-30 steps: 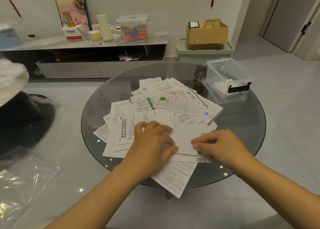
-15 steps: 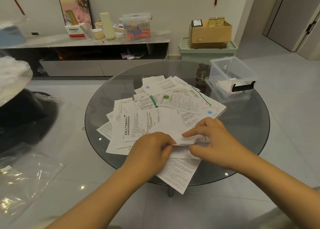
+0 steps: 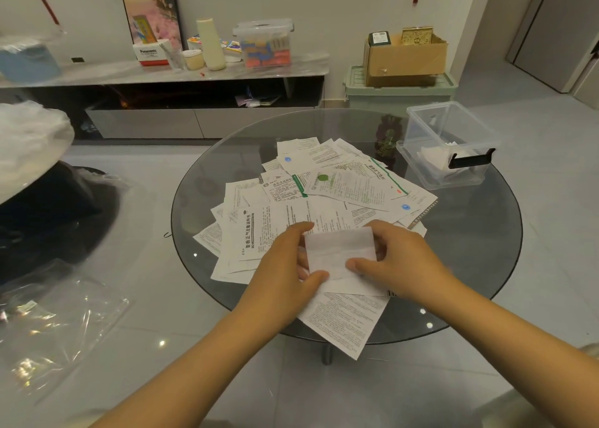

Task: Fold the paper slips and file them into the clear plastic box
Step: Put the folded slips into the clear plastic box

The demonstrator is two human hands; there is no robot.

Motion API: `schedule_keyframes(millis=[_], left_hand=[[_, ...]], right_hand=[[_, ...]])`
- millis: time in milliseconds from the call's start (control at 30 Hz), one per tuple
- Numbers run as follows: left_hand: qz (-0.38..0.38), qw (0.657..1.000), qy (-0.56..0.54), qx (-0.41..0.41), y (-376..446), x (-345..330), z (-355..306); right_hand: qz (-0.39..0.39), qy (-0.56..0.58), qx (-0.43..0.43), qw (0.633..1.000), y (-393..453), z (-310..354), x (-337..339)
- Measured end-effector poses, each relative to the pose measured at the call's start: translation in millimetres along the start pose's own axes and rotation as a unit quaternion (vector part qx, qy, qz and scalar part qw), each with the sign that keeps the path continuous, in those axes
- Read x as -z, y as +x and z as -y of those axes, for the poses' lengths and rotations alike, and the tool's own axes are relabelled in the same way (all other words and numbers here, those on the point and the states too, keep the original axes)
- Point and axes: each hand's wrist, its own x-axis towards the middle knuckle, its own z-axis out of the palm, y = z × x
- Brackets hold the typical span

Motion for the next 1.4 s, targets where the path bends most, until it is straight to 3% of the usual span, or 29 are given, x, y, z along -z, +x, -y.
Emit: schedule_keyframes(millis=[167,333,467,567,633,700,800,1000,1400], left_hand=[[0.004,0.999,0.035,-0.008,1.9,-4.9,3.0],[0.001,0.998,0.066,-0.011,5.9,3.0,5.3],[0.036,0.984,0.145,-0.095,5.2,6.3,5.1],[0.080,0.968,0.198,-0.131,6.1,6.5,7.8],[0.082,0.971,0.184,-0.130,6.5,6.5,10.0],[0.078,0.978,0.150,-0.122,6.0,7.2,9.7],[0.092,0.985,0.107,-0.103,4.0,7.1,8.8],[0.134,0.978,0.109,-0.115,0.9,8.0,5.6],[0.116,0.965,0.157,-0.176,8.6,5.3,6.6]], right_hand=[[-0.011,-0.088,-0.017,0.996,3.4,-4.3,-12.3],[0.004,-0.082,-0.009,0.997,5.9,-8.8,-0.5],[0.029,-0.063,0.014,0.998,2.9,-12.0,6.5],[0.006,-0.059,0.063,0.996,-1.8,-13.8,4.2],[-0.036,-0.096,0.143,0.984,-6.4,-14.2,-2.7],[-0.031,-0.097,0.191,0.976,-12.2,-11.9,-7.1],[0.020,-0.108,0.164,0.980,-19.4,-5.8,-5.8],[0.072,-0.193,0.188,0.960,-19.1,-10.6,5.5],[0.107,-0.232,0.201,0.946,-14.8,-11.8,21.0]])
